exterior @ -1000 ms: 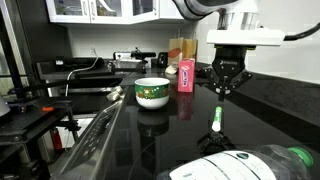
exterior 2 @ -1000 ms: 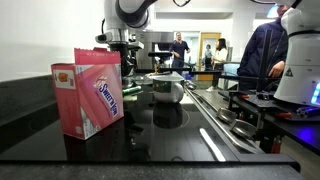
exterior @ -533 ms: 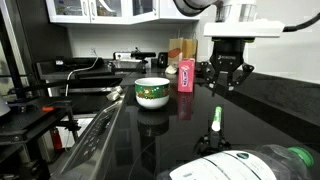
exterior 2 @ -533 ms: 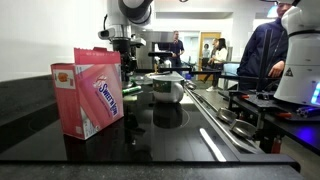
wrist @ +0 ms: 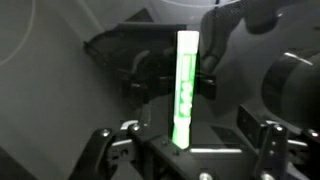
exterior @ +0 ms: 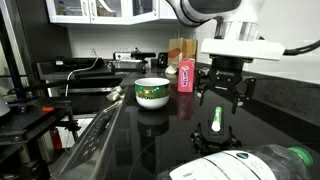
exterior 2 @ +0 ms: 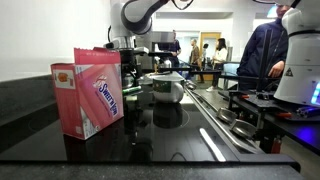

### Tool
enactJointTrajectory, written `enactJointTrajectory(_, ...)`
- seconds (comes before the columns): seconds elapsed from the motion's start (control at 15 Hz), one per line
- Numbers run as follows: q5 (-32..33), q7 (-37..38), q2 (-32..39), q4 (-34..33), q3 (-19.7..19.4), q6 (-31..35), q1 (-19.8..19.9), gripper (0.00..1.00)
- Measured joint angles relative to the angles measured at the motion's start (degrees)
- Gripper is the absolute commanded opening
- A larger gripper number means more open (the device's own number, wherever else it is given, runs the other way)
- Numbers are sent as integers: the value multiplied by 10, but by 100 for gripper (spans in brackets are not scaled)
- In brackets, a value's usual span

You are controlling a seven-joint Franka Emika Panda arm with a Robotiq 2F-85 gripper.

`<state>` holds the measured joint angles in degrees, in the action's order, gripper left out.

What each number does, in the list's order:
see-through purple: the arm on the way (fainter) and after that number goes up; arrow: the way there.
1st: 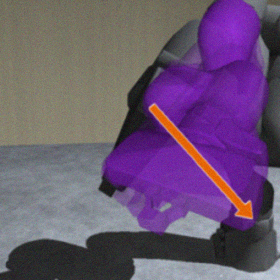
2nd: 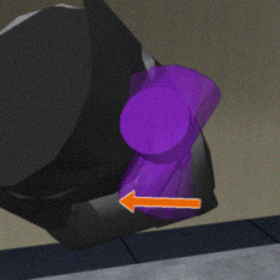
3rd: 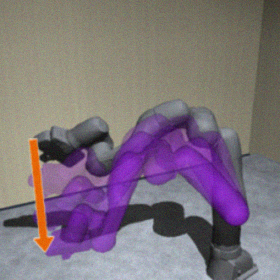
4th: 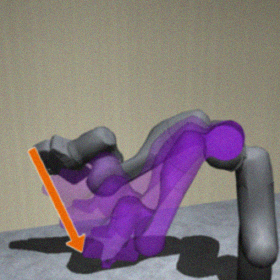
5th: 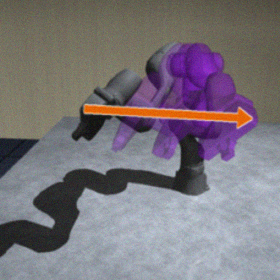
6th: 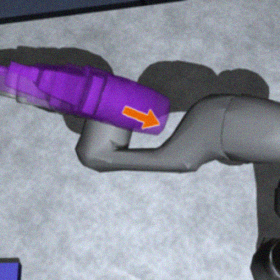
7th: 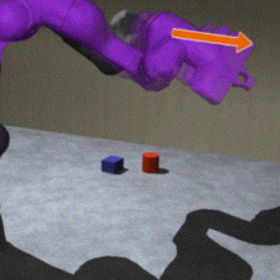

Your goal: Put the marker in the mug

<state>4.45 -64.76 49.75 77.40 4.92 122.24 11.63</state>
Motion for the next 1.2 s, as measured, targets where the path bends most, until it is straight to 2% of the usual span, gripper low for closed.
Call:
enactJointTrajectory(0.07,1,-1,5,-4,0,0,0,77)
enactJointTrajectory(0.13,4,-1,9,-8,0,0,-1,72)
enactJointTrajectory(0.73,34,-1,42,-51,-1,-1,-10,2)
enactJointTrajectory(0.8,35,-1,44,-55,-1,-1,-10,0)
enactJointTrajectory(0.87,35,-1,46,-58,-1,-1,-10,5)
enactJointTrajectory(1.2,35,-1,43,-60,5,0,-12,5)
